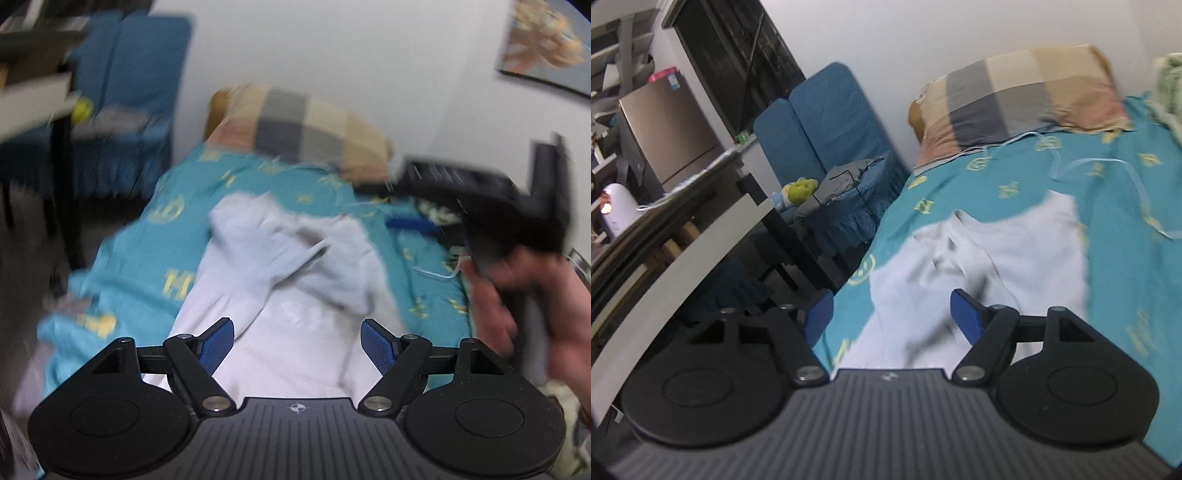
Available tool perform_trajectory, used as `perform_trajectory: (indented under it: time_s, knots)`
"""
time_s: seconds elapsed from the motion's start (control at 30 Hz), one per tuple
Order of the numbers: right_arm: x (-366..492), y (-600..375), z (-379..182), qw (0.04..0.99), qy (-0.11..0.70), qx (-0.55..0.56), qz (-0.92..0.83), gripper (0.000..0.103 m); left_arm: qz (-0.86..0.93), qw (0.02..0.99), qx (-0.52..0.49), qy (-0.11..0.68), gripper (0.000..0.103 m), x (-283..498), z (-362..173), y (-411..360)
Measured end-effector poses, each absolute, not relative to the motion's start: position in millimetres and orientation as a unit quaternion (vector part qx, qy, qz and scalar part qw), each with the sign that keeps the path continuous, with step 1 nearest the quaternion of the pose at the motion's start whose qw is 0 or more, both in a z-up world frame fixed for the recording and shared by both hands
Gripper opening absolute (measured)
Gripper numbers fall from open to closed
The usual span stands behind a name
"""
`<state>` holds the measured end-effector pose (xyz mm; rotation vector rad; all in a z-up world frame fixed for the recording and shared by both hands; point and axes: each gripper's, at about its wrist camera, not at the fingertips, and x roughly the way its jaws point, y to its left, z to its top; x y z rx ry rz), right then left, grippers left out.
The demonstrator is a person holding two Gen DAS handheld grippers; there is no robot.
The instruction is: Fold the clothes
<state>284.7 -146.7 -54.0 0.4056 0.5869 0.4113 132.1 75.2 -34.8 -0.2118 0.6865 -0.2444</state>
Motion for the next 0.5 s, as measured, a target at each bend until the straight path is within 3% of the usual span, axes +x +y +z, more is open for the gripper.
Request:
perform_trajectory:
  time_s: [0.2,0.5]
  knots:
    - [414.8,-105.7,-95.5,0.913,0.322,0.180,0.175,0.066,-0.100,0.923,-0.116,0.353,0.078,159.7,-55.6,96.3]
    - [480.9,-77.6,-152.8,0.914,0.356,0.143,0.130,0.037,-0.102,0.907,-0.158,0.377,0.078,183.8,-76.6,109.7]
